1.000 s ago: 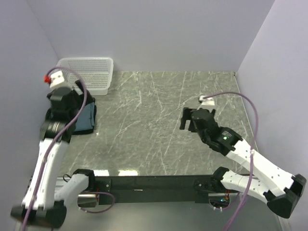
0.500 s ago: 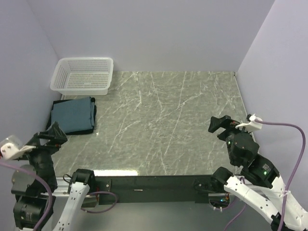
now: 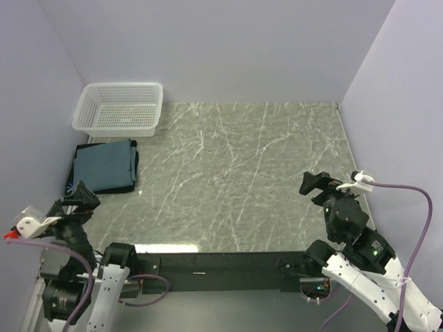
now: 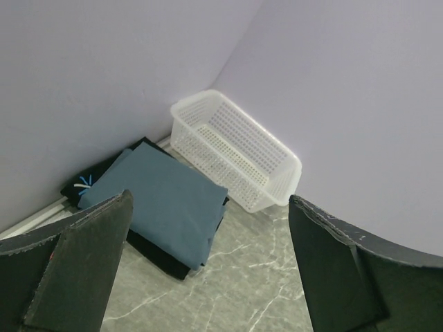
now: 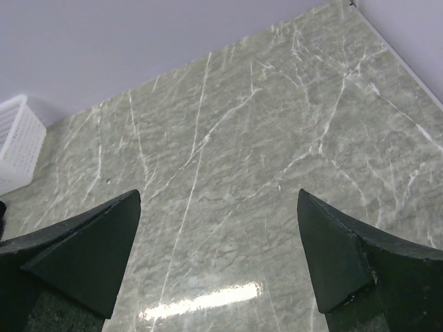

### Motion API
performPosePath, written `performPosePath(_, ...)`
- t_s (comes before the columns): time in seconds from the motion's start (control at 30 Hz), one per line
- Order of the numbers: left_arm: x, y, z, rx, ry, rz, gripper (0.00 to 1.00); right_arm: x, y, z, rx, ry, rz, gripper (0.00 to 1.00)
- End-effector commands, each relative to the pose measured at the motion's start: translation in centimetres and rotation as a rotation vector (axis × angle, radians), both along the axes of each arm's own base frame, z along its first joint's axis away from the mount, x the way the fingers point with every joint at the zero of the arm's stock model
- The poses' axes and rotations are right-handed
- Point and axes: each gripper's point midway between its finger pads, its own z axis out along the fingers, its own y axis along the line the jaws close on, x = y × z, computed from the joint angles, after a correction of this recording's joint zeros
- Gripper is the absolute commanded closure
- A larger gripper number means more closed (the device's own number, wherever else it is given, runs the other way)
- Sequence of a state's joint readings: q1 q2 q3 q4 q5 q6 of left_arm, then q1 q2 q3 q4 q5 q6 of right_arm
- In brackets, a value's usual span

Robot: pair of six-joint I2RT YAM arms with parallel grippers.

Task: Fold and stack the t-shirts
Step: Reset both grippers

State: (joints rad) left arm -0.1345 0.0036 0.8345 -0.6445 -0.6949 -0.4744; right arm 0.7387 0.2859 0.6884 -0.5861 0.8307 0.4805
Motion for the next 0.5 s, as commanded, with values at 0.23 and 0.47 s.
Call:
performPosePath(0.23,-0.8,0.9,-0.5,-0.097,-0.147,0.052,0.01,-0.2,-0.7,1.5,0.043,-0.051,-0.026,0.0)
performPosePath(0.47,0.3,0.4,-0.9,-0.093,-0.14,0.033,0.01,-0.3,-0.1,1.6,0.048,-0.059,0.016,0.0)
